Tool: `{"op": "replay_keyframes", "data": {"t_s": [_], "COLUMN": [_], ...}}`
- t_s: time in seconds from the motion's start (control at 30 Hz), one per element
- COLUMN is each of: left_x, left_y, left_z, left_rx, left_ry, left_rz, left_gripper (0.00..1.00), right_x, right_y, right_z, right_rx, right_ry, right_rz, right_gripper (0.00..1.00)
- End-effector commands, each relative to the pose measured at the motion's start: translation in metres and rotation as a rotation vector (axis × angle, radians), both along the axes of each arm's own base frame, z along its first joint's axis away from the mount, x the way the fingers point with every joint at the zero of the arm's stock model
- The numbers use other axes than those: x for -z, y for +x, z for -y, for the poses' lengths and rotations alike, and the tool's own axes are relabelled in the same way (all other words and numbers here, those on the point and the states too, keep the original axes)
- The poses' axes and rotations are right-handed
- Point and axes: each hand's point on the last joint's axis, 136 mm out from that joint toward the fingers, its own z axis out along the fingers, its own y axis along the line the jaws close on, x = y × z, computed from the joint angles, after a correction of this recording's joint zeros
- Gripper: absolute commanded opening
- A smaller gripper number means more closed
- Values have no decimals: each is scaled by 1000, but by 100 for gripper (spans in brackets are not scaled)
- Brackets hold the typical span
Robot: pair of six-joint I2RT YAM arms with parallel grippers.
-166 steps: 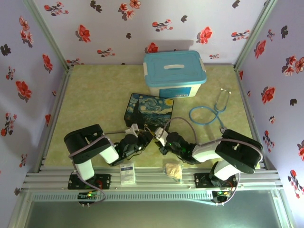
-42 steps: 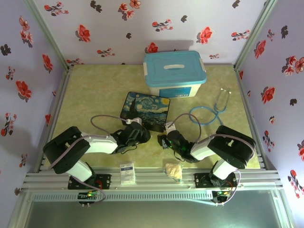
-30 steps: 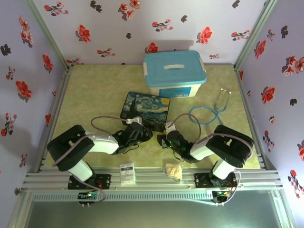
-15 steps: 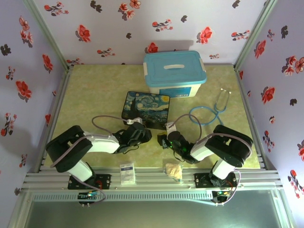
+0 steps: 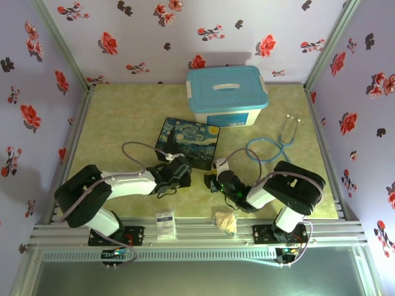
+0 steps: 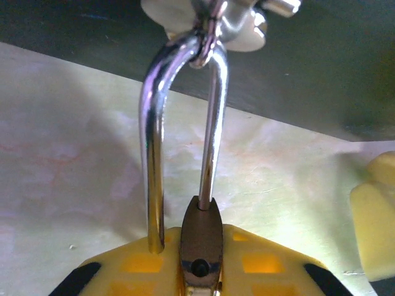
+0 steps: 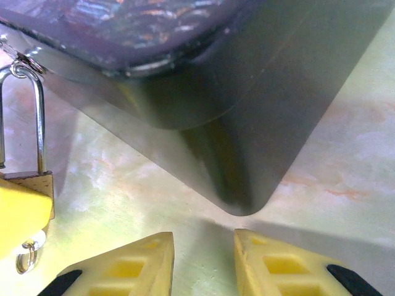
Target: Unlock the padlock with the key
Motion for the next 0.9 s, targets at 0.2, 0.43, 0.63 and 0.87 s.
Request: {"op": "replay_keyframes", "data": {"t_s": [0.2, 0.43, 0.63, 0.87], "left_x": [9, 4, -1, -16], "left_y": [-5, -6, -7, -5], "left_z": [-38, -26, -19, -4], "left_rx": [48, 79, 112, 133], "left_ry": [370, 437, 524, 511], "left_rz": [4, 53, 94, 155], "left_gripper": [25, 25, 29, 31], "right_x": [19, 22, 24, 25], "right_y": [-4, -4, -6, -8], "right_z": [11, 10, 12, 17], "right_rx": [23, 22, 23, 38], "right_ry": [-48, -46, -45, -41], "right_rz": [-51, -60, -64, -67], "right_gripper": [31, 31, 31, 31]}}
